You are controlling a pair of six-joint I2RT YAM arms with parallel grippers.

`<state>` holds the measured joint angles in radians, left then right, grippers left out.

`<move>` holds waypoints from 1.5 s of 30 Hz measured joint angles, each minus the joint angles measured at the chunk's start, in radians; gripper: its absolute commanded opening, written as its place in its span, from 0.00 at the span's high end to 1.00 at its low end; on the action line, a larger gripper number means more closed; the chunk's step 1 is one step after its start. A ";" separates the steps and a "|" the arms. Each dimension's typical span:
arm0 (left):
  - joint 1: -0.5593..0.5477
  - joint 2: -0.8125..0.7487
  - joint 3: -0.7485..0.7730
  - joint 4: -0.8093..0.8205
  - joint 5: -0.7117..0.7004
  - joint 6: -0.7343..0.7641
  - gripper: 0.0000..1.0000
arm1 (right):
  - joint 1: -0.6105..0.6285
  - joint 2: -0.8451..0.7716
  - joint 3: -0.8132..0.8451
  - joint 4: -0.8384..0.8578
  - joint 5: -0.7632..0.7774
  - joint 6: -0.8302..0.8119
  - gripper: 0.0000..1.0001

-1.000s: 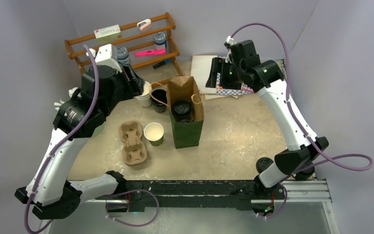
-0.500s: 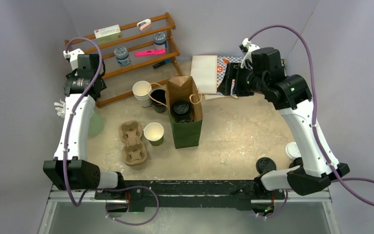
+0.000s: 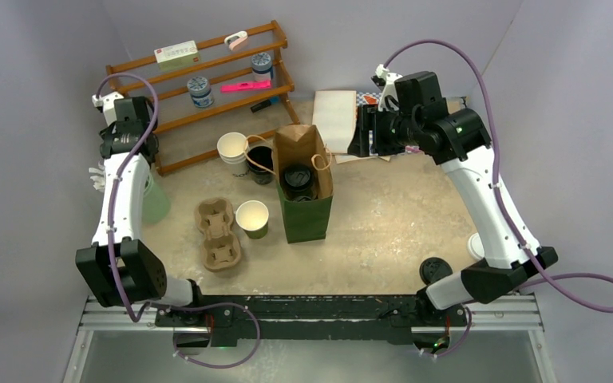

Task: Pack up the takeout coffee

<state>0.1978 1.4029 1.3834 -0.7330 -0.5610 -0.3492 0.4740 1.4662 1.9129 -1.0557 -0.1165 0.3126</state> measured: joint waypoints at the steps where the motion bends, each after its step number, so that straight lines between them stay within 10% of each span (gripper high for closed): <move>1: 0.003 0.006 0.000 0.006 -0.004 0.003 0.58 | 0.000 0.000 0.000 0.001 -0.006 0.000 0.37; 27: -0.036 -0.193 -0.039 -0.184 -0.054 -0.090 0.44 | 0.000 0.010 -0.026 0.021 -0.071 -0.022 0.39; 45: -0.021 -0.180 -0.122 -0.146 -0.139 -0.092 0.76 | 0.000 0.019 -0.034 0.019 -0.089 -0.022 0.43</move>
<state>0.1764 1.2224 1.2617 -0.8795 -0.7002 -0.4416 0.4744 1.4857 1.8793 -1.0363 -0.2058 0.2905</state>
